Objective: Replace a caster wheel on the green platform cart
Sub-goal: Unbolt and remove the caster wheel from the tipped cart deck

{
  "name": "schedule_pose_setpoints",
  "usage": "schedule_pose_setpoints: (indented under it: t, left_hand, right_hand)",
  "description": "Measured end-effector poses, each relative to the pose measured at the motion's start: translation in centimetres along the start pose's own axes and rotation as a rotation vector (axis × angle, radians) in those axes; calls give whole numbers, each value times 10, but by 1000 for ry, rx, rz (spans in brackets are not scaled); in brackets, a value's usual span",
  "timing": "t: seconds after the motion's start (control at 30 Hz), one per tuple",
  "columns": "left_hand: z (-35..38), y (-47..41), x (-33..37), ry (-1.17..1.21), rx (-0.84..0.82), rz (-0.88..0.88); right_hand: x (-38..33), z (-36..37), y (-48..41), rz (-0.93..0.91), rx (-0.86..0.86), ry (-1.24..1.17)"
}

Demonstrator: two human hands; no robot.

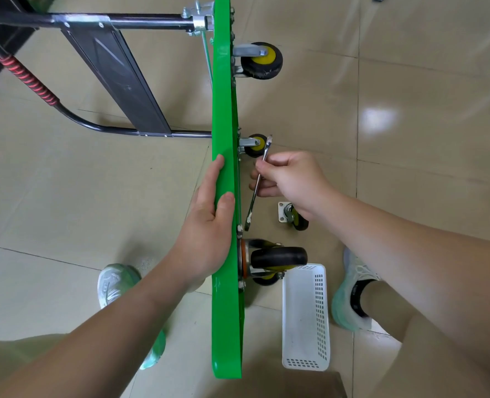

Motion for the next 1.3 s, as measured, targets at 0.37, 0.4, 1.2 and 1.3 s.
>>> schedule_pose_setpoints:
  t: [0.37,0.4,1.2,1.3]
  left_hand:
    - [0,-2,-4,3,-20,5]
    - [0,-3,-4,3,-21,4]
    - [0,-1,-2,32,10,27]
    - [0,-1,-2,37,14,21]
  right_hand:
    - [18,17,-24,133,-79,35]
    - [21,20,-24,143,-89,41]
    - [3,35,56,-322,-88,168]
    - [1,33,60,-352,-65,196]
Point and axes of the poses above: each hand's wrist, its own y-axis away from the middle knuckle, its own z-axis out of the palm, x = y × z, the point moved 5 cm from there along -y, towards the middle knuckle, and after that the axes turned 9 degrees about -x, right-handed, at the moved point
